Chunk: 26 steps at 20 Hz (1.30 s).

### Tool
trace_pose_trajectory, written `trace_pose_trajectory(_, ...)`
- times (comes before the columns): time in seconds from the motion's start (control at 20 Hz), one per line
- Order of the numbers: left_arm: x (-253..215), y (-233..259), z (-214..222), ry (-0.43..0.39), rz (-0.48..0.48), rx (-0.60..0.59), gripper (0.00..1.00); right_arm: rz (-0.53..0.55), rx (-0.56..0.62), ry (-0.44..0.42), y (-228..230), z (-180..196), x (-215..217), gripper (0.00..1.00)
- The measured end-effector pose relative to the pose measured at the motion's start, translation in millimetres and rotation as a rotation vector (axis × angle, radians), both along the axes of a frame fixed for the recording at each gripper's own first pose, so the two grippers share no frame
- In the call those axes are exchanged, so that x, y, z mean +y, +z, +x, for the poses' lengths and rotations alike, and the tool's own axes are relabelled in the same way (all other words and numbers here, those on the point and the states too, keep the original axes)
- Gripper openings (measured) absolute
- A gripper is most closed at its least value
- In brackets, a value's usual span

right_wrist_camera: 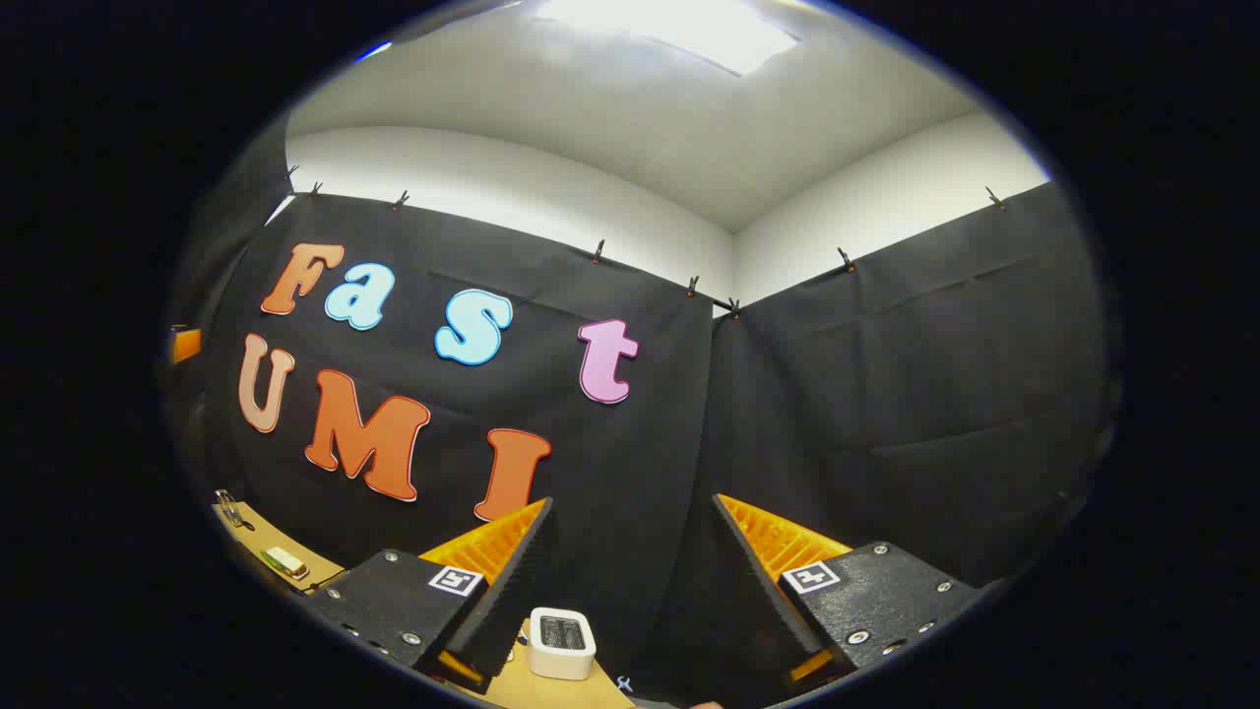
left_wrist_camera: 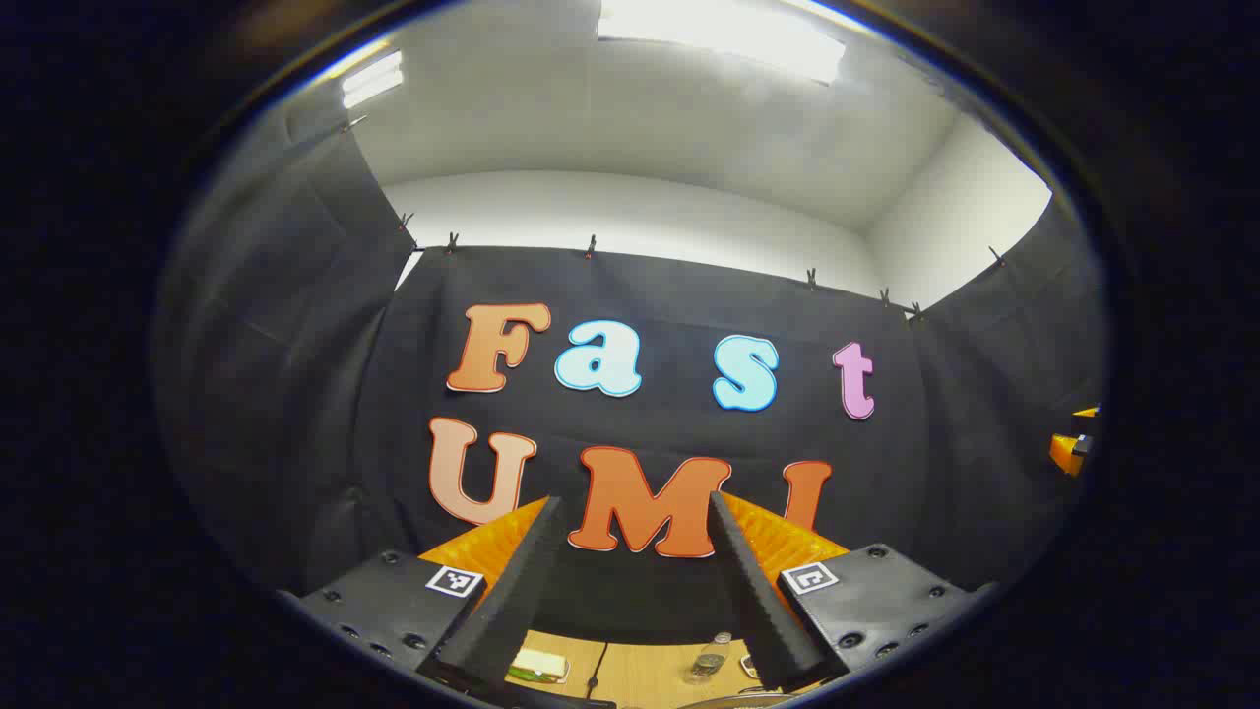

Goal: First push the handle of the pot to place it horizontally, then grasp the pot with both hands and set it on the induction cooktop.

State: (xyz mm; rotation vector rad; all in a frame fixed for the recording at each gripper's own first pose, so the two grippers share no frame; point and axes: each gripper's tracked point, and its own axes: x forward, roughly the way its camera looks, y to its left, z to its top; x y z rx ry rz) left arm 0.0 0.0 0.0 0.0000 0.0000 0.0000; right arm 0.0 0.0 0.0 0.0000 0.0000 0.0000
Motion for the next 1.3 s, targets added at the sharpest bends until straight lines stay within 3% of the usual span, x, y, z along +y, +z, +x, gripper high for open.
trace_pose_trajectory(0.5,-15.3,-0.4,-1.6,0.020,0.063,-0.025,0.94,0.012,0.009,-0.014,-15.6,0.6,-26.9,0.95)
trace_pose_trajectory(0.95,-19.1,-36.1,-10.9,0.025,0.116,0.041,0.95,0.074,0.057,0.088,-40.0,9.3,28.0,0.95)
trace_pose_trajectory(1.3,-16.8,-108.4,-32.8,0.033,0.114,0.216,0.94,0.121,0.087,0.170,-57.1,13.9,68.7,0.95)
